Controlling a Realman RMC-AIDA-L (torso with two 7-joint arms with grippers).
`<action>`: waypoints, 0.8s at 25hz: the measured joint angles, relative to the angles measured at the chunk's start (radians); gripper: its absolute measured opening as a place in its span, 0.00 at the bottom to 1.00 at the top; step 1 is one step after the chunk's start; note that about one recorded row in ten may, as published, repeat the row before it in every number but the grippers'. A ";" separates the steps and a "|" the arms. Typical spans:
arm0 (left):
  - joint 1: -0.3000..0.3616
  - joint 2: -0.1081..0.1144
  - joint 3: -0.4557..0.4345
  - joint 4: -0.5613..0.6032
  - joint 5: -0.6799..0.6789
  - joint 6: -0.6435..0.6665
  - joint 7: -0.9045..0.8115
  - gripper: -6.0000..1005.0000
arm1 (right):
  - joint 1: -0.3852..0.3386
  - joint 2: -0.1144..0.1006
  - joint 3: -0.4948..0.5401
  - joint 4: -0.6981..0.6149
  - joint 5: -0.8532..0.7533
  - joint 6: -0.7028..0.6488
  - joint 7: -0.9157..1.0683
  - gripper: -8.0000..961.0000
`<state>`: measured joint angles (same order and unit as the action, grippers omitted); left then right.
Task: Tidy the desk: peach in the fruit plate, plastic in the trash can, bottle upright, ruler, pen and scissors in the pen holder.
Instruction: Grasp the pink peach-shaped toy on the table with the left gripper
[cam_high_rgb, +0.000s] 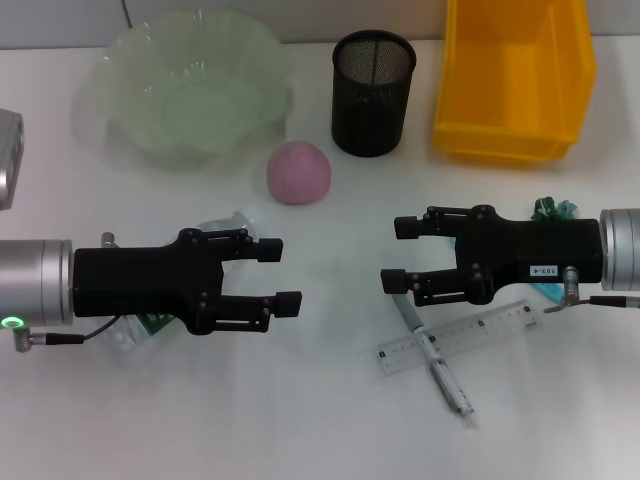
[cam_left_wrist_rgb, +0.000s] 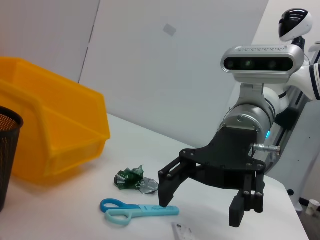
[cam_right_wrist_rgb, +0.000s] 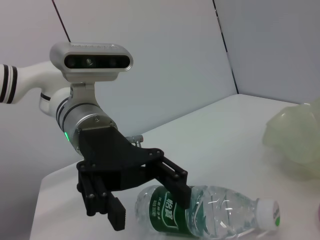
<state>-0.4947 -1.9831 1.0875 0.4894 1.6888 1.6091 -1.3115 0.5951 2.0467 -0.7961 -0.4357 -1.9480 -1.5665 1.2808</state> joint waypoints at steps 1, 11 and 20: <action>-0.001 0.000 0.000 0.000 0.000 0.000 0.000 0.77 | 0.000 0.000 0.000 0.000 0.000 0.000 0.000 0.86; 0.002 0.000 0.001 0.000 0.000 0.000 0.000 0.77 | 0.000 0.001 0.000 0.000 0.000 -0.001 0.000 0.86; -0.001 -0.002 -0.003 0.002 0.000 -0.001 0.015 0.77 | -0.003 0.001 0.000 0.000 0.000 0.004 0.000 0.86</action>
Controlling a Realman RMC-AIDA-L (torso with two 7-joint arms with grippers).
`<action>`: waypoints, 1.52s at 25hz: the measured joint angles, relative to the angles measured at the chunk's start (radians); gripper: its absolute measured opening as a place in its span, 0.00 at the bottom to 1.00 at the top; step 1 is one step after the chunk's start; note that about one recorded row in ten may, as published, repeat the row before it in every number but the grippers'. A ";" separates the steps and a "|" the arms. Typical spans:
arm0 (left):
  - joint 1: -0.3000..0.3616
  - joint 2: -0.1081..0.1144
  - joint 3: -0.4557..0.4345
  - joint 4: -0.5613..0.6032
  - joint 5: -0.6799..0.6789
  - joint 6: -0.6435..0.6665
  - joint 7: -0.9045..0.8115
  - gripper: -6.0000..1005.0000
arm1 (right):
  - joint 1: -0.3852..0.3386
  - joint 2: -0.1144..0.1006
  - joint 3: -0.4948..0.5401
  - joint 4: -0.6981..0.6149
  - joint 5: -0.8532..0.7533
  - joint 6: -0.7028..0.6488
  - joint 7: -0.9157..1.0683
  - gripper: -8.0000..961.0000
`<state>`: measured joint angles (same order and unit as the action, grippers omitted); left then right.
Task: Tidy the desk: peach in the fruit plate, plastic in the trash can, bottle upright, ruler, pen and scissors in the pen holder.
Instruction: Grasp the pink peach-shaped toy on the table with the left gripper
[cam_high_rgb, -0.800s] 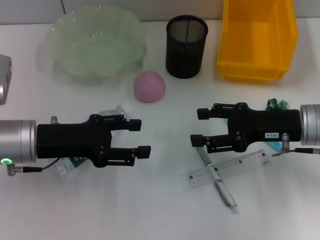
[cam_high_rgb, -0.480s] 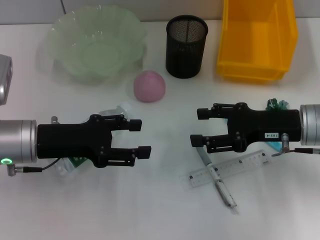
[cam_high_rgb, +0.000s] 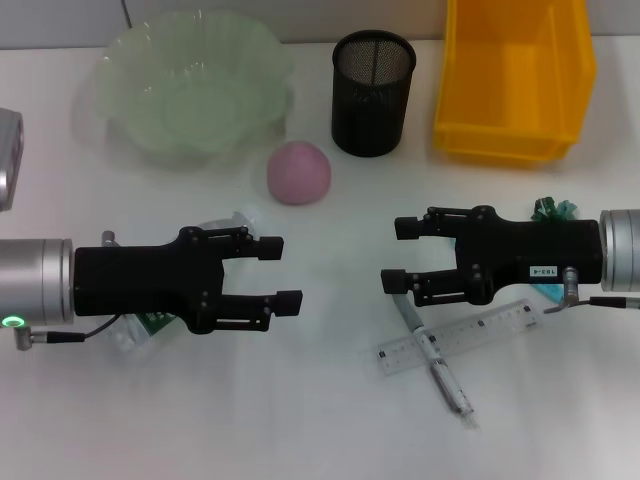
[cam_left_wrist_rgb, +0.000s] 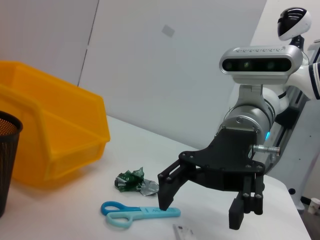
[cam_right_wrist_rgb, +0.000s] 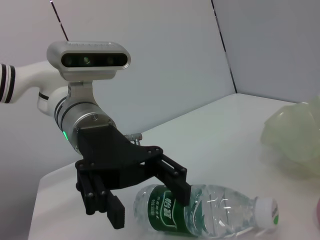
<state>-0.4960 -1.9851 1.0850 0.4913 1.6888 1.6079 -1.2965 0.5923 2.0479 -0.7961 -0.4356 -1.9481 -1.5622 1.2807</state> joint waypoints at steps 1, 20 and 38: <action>0.000 0.000 0.000 0.000 0.000 0.000 0.000 0.77 | -0.001 0.000 0.000 0.000 0.000 0.000 0.000 0.86; -0.069 -0.029 -0.045 0.123 -0.001 -0.112 0.008 0.77 | -0.027 0.003 0.000 0.007 0.000 0.005 -0.014 0.86; -0.169 -0.074 -0.032 0.142 0.121 -0.376 0.002 0.77 | -0.036 0.006 0.000 0.008 0.000 0.007 -0.022 0.86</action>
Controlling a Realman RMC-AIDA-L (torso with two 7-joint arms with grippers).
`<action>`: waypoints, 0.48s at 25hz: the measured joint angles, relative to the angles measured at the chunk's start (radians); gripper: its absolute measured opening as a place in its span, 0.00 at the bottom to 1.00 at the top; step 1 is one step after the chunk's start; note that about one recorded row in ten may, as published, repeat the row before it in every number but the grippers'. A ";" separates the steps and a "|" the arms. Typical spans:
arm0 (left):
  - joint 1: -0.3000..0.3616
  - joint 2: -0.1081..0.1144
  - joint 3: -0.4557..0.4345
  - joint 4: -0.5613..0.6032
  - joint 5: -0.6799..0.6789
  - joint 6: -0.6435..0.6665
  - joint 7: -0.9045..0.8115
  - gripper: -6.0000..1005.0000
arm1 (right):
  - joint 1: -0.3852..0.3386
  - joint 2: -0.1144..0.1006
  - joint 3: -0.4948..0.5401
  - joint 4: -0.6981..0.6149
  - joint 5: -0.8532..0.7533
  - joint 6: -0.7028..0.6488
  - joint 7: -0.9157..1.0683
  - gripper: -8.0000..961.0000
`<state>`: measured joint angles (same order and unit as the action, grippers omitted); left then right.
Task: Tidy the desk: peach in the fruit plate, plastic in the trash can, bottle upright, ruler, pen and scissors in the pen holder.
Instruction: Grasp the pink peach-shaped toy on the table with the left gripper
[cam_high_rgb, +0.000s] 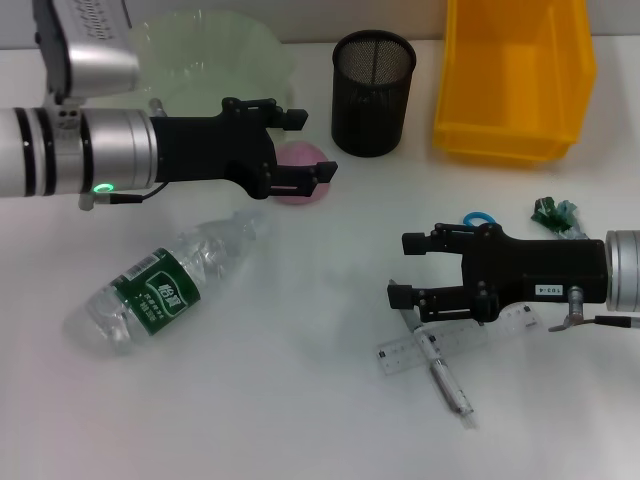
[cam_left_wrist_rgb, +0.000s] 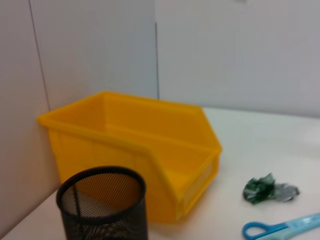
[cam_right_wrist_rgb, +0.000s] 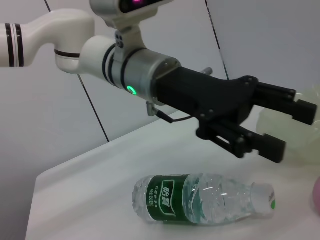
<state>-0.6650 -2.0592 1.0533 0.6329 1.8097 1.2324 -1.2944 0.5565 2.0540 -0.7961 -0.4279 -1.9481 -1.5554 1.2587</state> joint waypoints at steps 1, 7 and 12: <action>0.000 0.000 0.000 0.000 0.000 0.000 0.000 0.77 | 0.000 0.000 0.000 0.000 0.000 0.000 0.000 0.86; -0.032 -0.009 0.008 -0.007 0.054 -0.090 0.000 0.77 | -0.002 0.000 0.000 0.000 0.000 0.000 0.000 0.86; -0.059 -0.013 0.025 -0.016 0.097 -0.148 -0.002 0.77 | -0.003 0.003 0.000 0.000 0.000 0.007 0.000 0.86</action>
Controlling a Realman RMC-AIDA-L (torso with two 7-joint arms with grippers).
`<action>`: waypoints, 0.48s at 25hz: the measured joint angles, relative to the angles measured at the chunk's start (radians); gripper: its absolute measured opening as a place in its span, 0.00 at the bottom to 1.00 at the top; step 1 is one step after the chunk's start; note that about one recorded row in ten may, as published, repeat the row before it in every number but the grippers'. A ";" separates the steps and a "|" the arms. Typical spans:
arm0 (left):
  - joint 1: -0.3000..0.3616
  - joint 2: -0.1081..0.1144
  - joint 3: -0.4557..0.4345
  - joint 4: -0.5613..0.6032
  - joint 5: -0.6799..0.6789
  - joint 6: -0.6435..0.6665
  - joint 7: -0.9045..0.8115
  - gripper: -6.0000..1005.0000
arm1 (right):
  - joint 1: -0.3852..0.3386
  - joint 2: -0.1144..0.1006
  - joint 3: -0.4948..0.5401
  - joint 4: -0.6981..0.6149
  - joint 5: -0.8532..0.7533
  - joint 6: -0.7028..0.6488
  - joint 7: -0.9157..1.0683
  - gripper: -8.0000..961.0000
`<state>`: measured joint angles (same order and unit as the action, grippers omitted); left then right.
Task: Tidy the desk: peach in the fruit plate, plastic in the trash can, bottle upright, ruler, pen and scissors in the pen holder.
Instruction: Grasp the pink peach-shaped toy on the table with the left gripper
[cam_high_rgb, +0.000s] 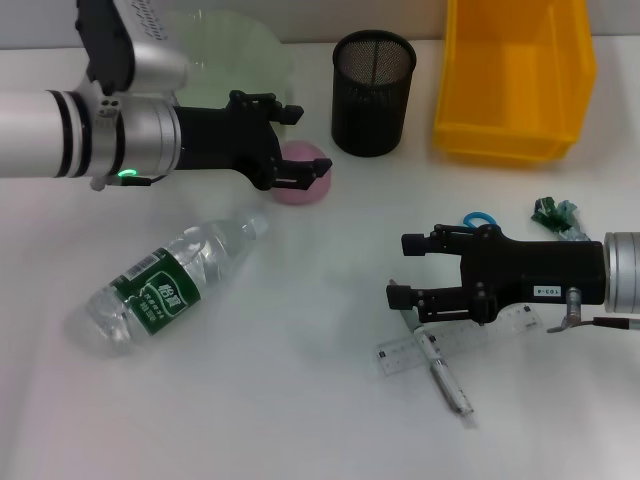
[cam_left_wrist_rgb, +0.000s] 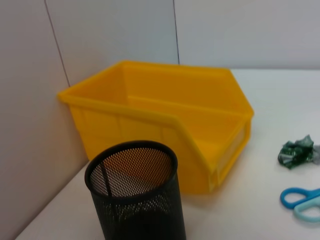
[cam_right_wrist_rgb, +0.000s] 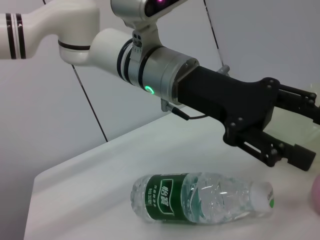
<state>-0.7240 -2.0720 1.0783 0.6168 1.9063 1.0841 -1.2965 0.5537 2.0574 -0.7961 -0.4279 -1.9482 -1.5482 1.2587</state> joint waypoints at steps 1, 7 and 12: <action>-0.004 0.000 0.009 -0.004 0.003 -0.012 -0.001 0.77 | 0.000 0.001 0.000 0.000 0.000 0.001 0.000 0.86; -0.027 -0.003 0.115 -0.029 -0.001 -0.126 -0.021 0.77 | 0.000 0.003 0.001 0.000 0.000 0.004 -0.001 0.86; -0.039 -0.007 0.205 -0.034 -0.004 -0.218 -0.049 0.77 | 0.000 0.004 0.002 -0.001 0.000 0.011 -0.001 0.86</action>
<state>-0.7627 -2.0791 1.2832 0.5832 1.9025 0.8665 -1.3460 0.5537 2.0618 -0.7939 -0.4285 -1.9481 -1.5374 1.2577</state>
